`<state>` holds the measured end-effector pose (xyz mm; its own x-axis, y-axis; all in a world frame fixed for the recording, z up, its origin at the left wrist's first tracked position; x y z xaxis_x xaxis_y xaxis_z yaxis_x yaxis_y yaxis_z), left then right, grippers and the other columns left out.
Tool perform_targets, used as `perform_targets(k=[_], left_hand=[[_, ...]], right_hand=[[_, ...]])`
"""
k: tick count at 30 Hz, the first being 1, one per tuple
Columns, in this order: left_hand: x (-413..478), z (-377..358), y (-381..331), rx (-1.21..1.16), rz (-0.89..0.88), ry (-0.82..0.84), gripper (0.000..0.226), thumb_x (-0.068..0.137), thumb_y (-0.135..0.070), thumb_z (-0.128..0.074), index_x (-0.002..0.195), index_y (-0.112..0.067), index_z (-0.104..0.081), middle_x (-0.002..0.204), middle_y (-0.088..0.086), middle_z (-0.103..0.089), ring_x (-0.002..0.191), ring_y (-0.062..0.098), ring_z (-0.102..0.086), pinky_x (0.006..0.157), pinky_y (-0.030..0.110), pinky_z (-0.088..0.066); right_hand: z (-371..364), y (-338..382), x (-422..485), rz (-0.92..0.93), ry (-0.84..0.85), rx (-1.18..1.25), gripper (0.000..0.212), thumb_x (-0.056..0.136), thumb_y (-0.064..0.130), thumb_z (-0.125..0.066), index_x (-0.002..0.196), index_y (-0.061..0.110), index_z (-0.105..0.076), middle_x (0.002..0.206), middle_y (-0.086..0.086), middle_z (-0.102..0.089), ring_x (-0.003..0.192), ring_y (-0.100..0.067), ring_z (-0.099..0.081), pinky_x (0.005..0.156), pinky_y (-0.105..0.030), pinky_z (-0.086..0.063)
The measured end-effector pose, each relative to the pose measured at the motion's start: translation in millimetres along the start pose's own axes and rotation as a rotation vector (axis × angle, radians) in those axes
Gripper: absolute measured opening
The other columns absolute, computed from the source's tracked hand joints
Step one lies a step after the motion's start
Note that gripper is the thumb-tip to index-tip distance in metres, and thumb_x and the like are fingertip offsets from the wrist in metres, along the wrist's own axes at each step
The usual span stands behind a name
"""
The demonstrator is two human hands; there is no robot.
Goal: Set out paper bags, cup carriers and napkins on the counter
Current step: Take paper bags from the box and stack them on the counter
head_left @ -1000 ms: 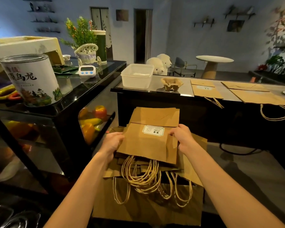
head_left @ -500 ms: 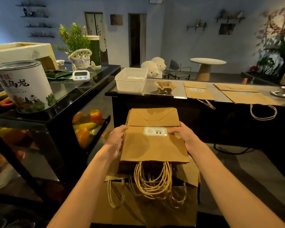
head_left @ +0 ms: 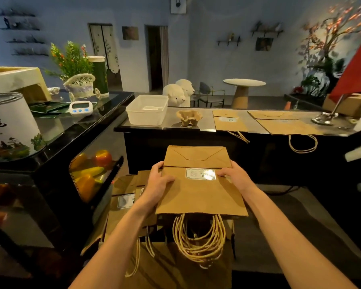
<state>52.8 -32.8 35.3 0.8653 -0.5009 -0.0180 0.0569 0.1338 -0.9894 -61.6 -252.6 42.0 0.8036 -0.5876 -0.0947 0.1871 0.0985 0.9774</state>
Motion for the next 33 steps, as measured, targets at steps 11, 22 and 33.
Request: perform_targets(k=[11,22,33], left_hand=[[12,-33,-55,-0.042,-0.119,-0.021,0.061,0.099,-0.013,-0.063,0.153,-0.021,-0.034,0.114,-0.013,-0.058,0.094,0.001,-0.055,0.070,0.019,-0.041],[39,-94,-105,-0.126,-0.170,0.026,0.067,0.097,-0.010,-0.066,0.155,-0.021,-0.034,0.127,0.000,-0.058,0.115,0.021,-0.061,0.091,0.036,-0.052],[84,-167,-153,-0.175,-0.176,0.049,0.065,0.098,-0.009,-0.063,0.155,-0.020,-0.034,0.131,0.003,-0.055,0.113,0.021,-0.055,0.097,0.041,-0.049]], right_hand=[[55,39,-4,0.017,-0.045,0.075,0.045,0.090,0.024,-0.073,0.131,0.021,-0.056,0.119,-0.005,-0.068,0.110,-0.027,-0.065,0.101,-0.052,-0.051],[123,79,-16,0.079,-0.184,-0.001,0.019,0.091,0.029,-0.069,0.109,0.029,-0.065,0.112,0.004,-0.068,0.109,-0.021,-0.061,0.094,-0.042,-0.048],[207,81,2,-0.099,-0.196,0.011,0.039,0.084,0.049,-0.073,0.116,0.029,-0.065,0.122,-0.002,-0.061,0.117,-0.028,-0.055,0.107,-0.049,-0.042]])
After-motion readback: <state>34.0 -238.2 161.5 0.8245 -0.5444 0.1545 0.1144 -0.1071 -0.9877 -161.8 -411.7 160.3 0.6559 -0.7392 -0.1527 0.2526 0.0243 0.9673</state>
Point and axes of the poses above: each hand's wrist, its own x-axis towards the middle knuckle, its own z-axis out of the back of the hand, y = z × x, the point moved 7 cm from there along x, towards the middle knuckle
